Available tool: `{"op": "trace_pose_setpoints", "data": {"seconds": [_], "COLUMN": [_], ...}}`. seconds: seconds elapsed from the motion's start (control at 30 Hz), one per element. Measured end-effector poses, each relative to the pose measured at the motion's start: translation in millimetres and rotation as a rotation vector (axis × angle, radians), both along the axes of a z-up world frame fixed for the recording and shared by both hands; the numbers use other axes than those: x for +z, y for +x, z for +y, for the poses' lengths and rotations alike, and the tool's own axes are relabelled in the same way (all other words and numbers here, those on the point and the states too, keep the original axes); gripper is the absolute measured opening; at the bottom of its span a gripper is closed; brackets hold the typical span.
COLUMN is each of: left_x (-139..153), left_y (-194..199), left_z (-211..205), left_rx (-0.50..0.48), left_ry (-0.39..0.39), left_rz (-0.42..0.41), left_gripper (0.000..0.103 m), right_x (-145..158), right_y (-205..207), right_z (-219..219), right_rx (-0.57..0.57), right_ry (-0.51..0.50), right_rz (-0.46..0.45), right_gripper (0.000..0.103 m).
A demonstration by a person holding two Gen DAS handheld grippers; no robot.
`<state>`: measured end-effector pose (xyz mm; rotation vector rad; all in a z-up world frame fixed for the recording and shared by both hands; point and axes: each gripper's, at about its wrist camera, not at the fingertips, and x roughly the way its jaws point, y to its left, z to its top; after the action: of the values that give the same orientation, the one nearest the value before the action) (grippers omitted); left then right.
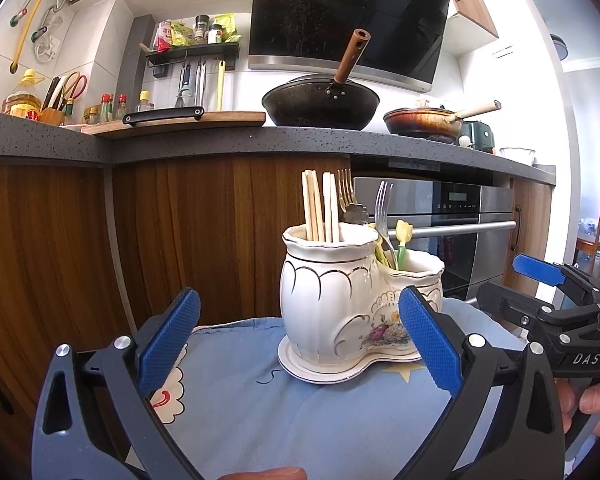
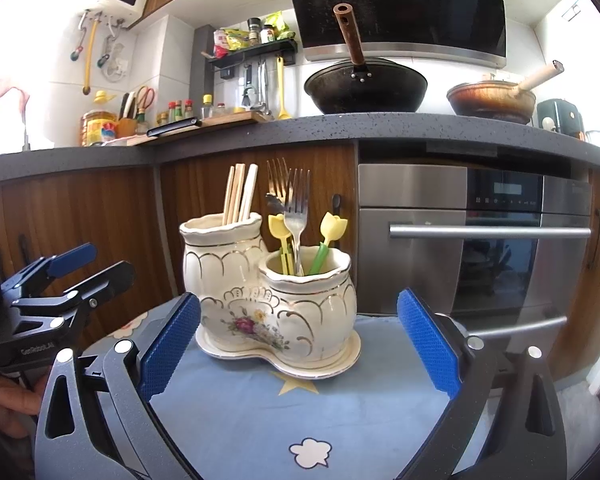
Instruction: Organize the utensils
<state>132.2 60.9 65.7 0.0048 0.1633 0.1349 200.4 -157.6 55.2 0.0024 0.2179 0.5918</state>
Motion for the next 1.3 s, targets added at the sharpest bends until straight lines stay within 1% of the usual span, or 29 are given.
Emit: {"op": "trace_pose_setpoints", "data": {"seconds": [1.3], "left_x": [-0.7], "left_y": [1.8], "left_z": [-3.5], "left_rx": [-0.029], "left_ry": [0.011], "left_rz": [0.016], "left_gripper": [0.098], "right_x": [0.1], "right_y": [-1.1], "right_z": [4.6], "right_rx": [0.016], "right_ry": [-0.006], "right_rz": [0.002], "right_gripper": [0.098]}}
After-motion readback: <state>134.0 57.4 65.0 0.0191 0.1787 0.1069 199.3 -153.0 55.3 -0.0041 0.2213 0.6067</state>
